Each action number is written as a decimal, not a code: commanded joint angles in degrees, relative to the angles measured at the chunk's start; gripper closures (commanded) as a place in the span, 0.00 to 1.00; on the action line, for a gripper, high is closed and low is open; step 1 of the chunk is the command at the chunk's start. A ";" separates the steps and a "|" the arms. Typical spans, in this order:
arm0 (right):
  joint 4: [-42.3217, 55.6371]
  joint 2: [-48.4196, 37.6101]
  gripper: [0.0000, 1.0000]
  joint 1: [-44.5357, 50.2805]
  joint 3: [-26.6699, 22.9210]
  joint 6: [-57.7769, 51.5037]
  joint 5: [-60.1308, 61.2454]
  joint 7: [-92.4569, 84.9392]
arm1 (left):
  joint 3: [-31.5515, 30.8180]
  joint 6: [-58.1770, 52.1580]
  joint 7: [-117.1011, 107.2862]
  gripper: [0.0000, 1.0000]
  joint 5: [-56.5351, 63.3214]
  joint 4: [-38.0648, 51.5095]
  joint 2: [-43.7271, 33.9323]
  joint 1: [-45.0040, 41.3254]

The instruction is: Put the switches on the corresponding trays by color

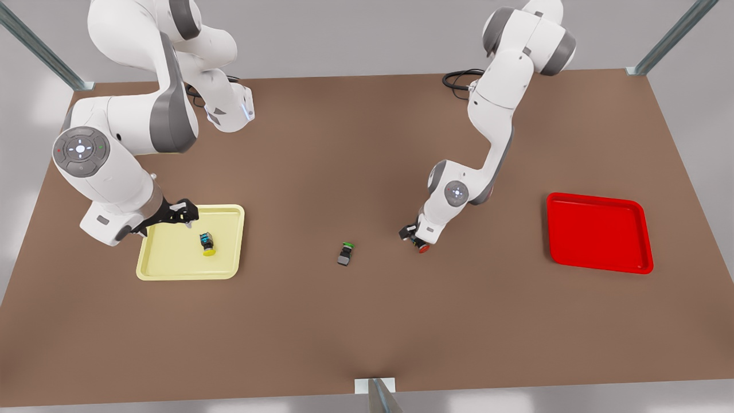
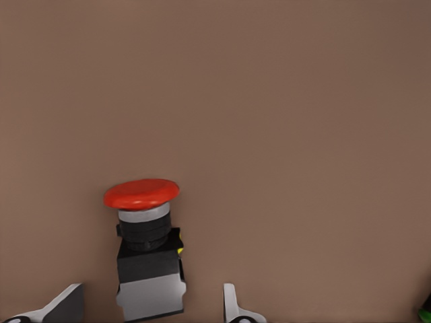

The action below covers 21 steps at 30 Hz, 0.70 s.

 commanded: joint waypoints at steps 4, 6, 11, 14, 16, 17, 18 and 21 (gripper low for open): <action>0.00 0.08 0.00 0.00 0.00 0.00 0.00 0.00 | 0.00 0.09 0.00 0.01 -0.06 0.44 0.09 -0.26; 0.00 0.00 0.00 0.00 0.00 0.00 0.00 0.00 | 0.00 0.00 -0.09 0.00 -0.06 1.23 0.53 -0.26; 0.00 0.17 0.00 0.00 0.00 0.26 0.00 0.00 | 0.00 -0.09 -0.09 0.01 -0.23 1.67 0.97 -0.26; 0.00 0.26 0.00 -0.09 0.00 0.26 0.00 0.00 | 0.00 0.00 -0.09 0.08 -0.23 2.02 1.05 -0.26; 0.00 0.17 0.00 -0.09 -0.09 0.26 0.00 0.00 | 0.00 0.00 -0.09 0.11 -0.23 2.11 1.14 -0.26; 0.00 0.17 0.00 0.00 0.00 0.26 0.00 0.00 | 0.00 0.00 -0.09 0.11 -0.23 2.11 1.14 -0.26; 0.00 0.17 0.00 0.00 -0.09 0.26 0.00 0.00 | 0.00 0.00 -0.09 0.12 -0.23 2.11 1.14 -0.26; 0.00 0.26 0.00 -0.09 0.00 0.26 -0.09 0.00 | 0.00 -0.09 -0.26 0.18 -0.32 2.11 1.14 -0.26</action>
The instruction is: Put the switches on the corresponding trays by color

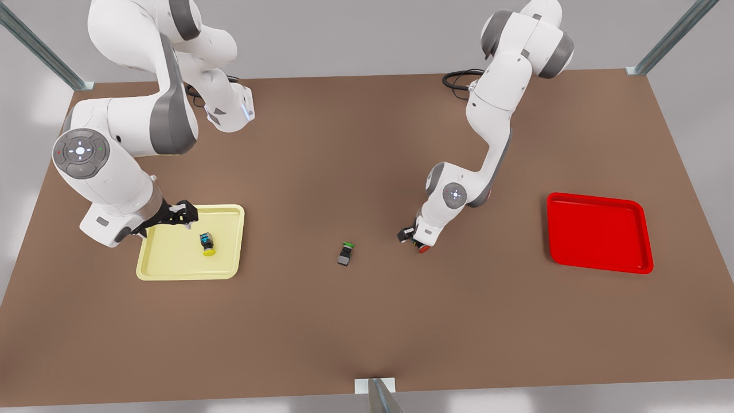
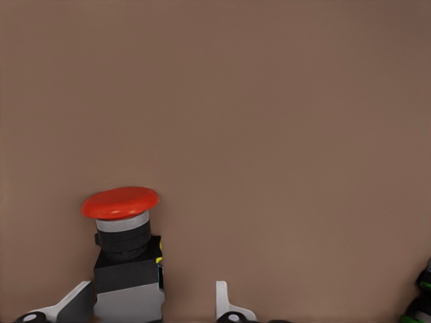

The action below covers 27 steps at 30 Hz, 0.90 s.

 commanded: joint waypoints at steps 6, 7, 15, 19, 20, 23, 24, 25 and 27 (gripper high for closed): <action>0.00 0.34 0.00 -0.01 -0.09 0.00 -0.07 0.00 | 0.00 -0.09 -0.27 0.38 -0.12 0.35 0.00 0.00; 0.00 0.34 0.00 -0.01 -0.09 0.00 -0.07 0.00 | 0.00 -0.18 -0.36 0.39 -0.20 0.35 -0.09 0.00; 0.00 0.34 0.00 -0.01 -0.09 0.00 -0.07 0.09 | 0.00 -0.18 -0.54 0.45 -0.47 0.70 -0.09 0.09; 0.09 0.34 0.00 -0.01 -0.09 0.00 -0.07 0.00 | 0.09 -0.18 -0.54 0.49 -0.47 0.70 -0.09 0.18; 0.00 0.34 0.00 -0.01 -0.09 0.00 -0.07 0.09 | 0.09 -0.18 -0.54 0.50 -0.47 0.70 -0.09 0.18; 0.00 0.34 0.00 -0.01 0.00 0.00 -0.07 0.09 | 0.09 -0.26 -0.62 0.50 -0.47 0.70 -0.09 0.18; 0.09 0.34 0.00 -0.01 -0.09 0.00 -0.07 0.09 | 0.09 -0.26 -0.62 0.50 -0.47 0.70 -0.09 0.26; 0.00 0.34 0.00 -0.01 -0.09 0.00 -0.07 0.09 | 0.09 -0.26 -0.62 0.50 -0.47 0.70 -0.18 0.26; 0.00 0.34 0.00 -0.01 0.00 0.00 -0.07 0.09 | 0.09 -0.35 -0.71 0.50 -0.47 0.70 -0.18 0.26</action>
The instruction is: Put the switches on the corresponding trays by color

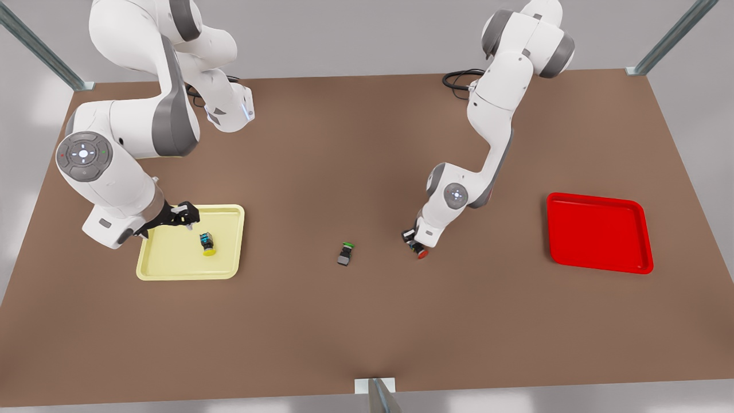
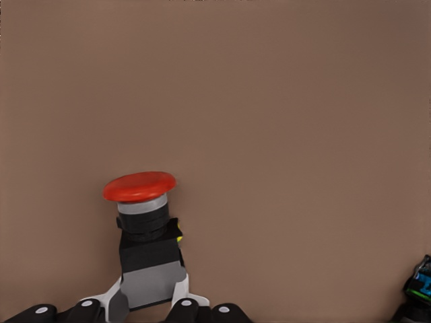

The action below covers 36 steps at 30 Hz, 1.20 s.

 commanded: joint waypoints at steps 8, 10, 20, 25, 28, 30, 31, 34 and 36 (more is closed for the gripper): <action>-0.05 -0.01 0.00 0.19 0.03 0.00 0.09 0.00 | 0.08 -5.27 -0.65 0.50 1.16 -0.34 -4.30 1.72; -0.05 0.08 0.00 0.19 0.03 0.00 0.09 0.00 | 0.08 -7.12 -0.56 0.50 1.16 -0.43 -5.96 2.69; -0.05 0.52 0.00 1.25 -0.06 0.00 0.00 0.09 | -0.01 -7.82 7.78 0.49 1.95 -10.80 -15.81 12.27; -0.05 0.70 0.00 1.25 -0.06 0.09 -0.09 0.09 | -0.19 -8.35 12.97 0.49 4.58 -14.58 -18.62 20.17; -0.05 0.61 0.00 1.34 -0.06 0.09 0.00 0.09 | -3.78 -9.14 13.15 0.49 8.98 -15.72 -19.76 28.25; -0.05 0.61 0.00 1.25 -0.06 0.09 0.00 0.09 | -9.33 -10.02 13.15 0.49 12.84 -15.81 -19.76 37.05; -0.05 0.61 0.00 1.25 -0.06 0.09 0.00 0.09 | -9.68 -11.34 15.52 0.49 13.28 -15.72 -20.20 39.77; -0.05 0.70 0.00 1.25 -0.06 0.09 -0.09 0.09 | -9.77 -14.76 16.58 0.49 13.37 -15.46 -22.66 42.94; -0.05 0.61 0.00 1.25 -0.06 0.09 0.00 0.09 | -9.77 -16.35 19.39 0.49 13.46 -15.37 -23.54 45.75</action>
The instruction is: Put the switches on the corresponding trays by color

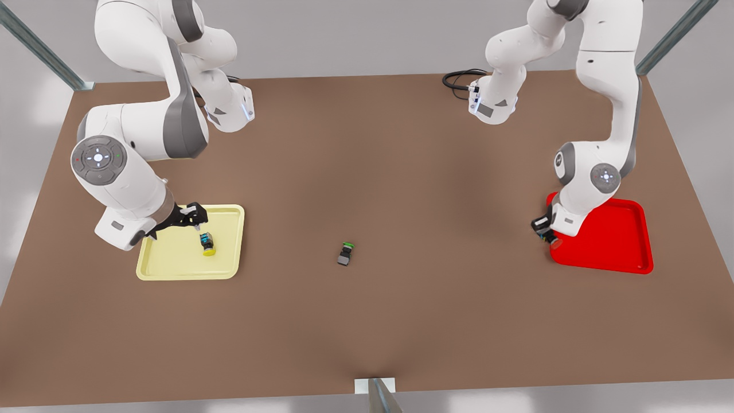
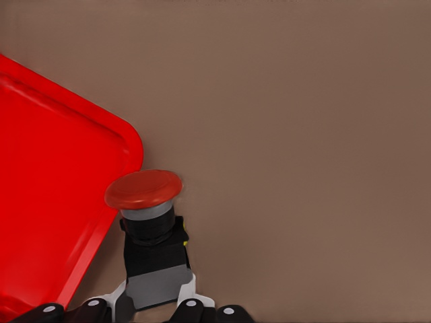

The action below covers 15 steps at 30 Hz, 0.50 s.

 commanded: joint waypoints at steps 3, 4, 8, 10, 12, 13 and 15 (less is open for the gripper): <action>0.00 -0.01 0.00 0.03 -0.05 0.00 0.02 -0.09 | -0.03 -0.92 4.12 0.48 -11.74 0.01 -0.14 3.77; 0.00 -0.01 0.00 0.03 -0.05 0.00 0.02 0.00 | -0.12 -0.92 4.65 0.48 -10.42 0.01 -0.05 5.18; 0.00 0.08 0.00 -0.06 -0.05 0.00 -0.06 0.00 | -0.20 -0.92 8.34 0.48 -8.49 0.18 1.10 10.71; 0.00 0.08 0.00 -0.15 -0.05 0.00 0.02 0.00 | -0.29 -0.83 8.69 0.48 -6.03 0.71 1.62 12.56; 0.00 0.08 0.00 -0.06 -0.05 -0.09 0.02 0.00 | -0.29 -0.66 9.05 0.41 -5.41 0.80 2.15 12.91; 0.00 0.08 0.00 -0.14 -0.05 0.00 0.02 0.00 | -0.38 -0.57 9.05 0.00 -5.41 0.80 2.24 13.00; 0.00 0.34 0.00 -0.14 -0.05 0.00 0.02 0.00 | -0.38 -0.57 9.05 0.00 -5.50 0.80 2.15 12.91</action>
